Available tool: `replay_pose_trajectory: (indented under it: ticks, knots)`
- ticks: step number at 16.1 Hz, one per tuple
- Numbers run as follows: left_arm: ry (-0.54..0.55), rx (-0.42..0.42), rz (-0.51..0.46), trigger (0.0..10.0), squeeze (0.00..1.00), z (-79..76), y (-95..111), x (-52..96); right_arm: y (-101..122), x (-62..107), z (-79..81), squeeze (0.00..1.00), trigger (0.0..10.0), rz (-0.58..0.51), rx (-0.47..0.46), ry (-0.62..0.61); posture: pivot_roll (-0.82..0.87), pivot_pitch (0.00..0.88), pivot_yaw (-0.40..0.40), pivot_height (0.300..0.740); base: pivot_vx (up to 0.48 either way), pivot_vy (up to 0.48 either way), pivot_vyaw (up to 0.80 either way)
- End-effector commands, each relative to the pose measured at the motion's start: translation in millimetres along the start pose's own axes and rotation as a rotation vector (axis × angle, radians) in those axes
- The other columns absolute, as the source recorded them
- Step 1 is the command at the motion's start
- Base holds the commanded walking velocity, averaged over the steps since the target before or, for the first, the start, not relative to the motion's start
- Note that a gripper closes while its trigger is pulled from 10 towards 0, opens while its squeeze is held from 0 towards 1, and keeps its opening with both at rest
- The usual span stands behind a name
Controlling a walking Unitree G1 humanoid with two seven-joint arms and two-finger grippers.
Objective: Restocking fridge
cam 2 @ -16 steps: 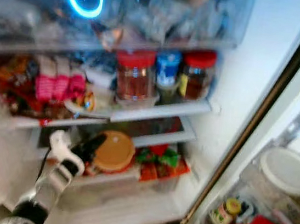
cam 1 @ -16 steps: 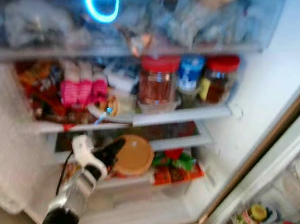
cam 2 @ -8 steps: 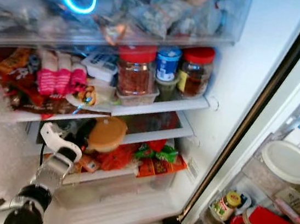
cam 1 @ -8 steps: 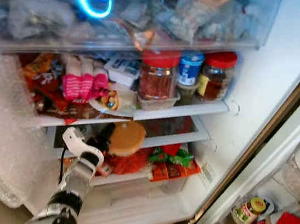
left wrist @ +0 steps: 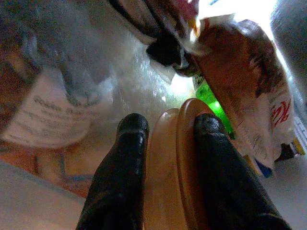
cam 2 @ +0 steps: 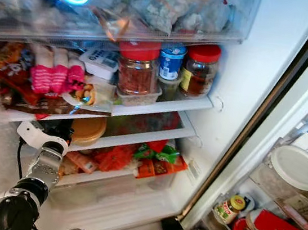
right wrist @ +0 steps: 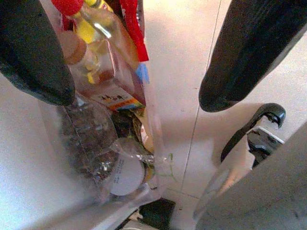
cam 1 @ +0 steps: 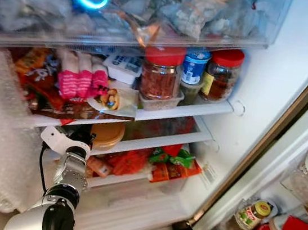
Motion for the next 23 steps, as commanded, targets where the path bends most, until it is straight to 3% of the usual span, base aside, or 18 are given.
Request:
replay_pose_trajectory:
  ticks: [1,6,13,14,21,22,23]
  knots:
    - [0.032,0.005,0.007,10.0,0.0,-3.7,-6,-1.4,-6,2.0,-2.8,0.0,10.0,0.011,0.014,-0.004,-0.21,0.069,-0.108,0.633,0.0,0.0,0.0]
    - [0.111,0.057,-0.016,10.0,0.0,-2.5,-1,-4.8,-11,4.0,-7.0,0.0,10.0,0.019,0.032,-0.012,-0.24,0.074,-0.125,0.633,0.0,0.0,0.0]
    - [0.098,0.075,-0.023,10.0,0.0,-8.2,-1,-7.2,-11,4.0,-6.6,0.0,10.0,0.016,0.03,-0.012,-0.24,0.075,-0.124,0.633,0.0,0.0,0.0]
    - [0.046,0.064,-0.031,10.0,1.0,-14.5,4,-10.0,-6,1.9,-3.1,0.0,10.0,0.007,0.027,-0.012,-0.23,0.065,-0.099,0.633,0.0,0.0,0.0]
    - [-0.018,0.052,-0.029,10.0,1.0,-13.4,6,-8.5,4,-1.0,0.6,0.0,10.0,-0.008,0.008,-0.014,-0.18,0.033,-0.062,0.633,0.0,0.0,0.0]
    - [-0.034,0.039,-0.017,10.0,0.56,-11.8,4,-6.9,5,-1.5,1.6,0.0,10.0,-0.01,0.0,-0.014,-0.17,0.025,-0.049,0.633,0.0,0.0,0.0]
    - [-0.037,0.037,-0.009,10.0,0.0,-9.5,3,-5.4,6,-1.8,2.0,0.0,10.0,-0.011,-0.003,-0.015,-0.17,0.018,-0.041,0.633,0.0,0.0,0.0]
Point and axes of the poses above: a point about 5 cm out from each wrist's last joint towards the gripper, its own x axis pointing back from the gripper into the wrist, its own y axis along the axis of the wrist's last joint, z = x × y, the point moved 1 cm from there along -x, pointing out of the wrist towards the gripper, and after that the axes turned 6 degrees about x, right-handed, at the moved point
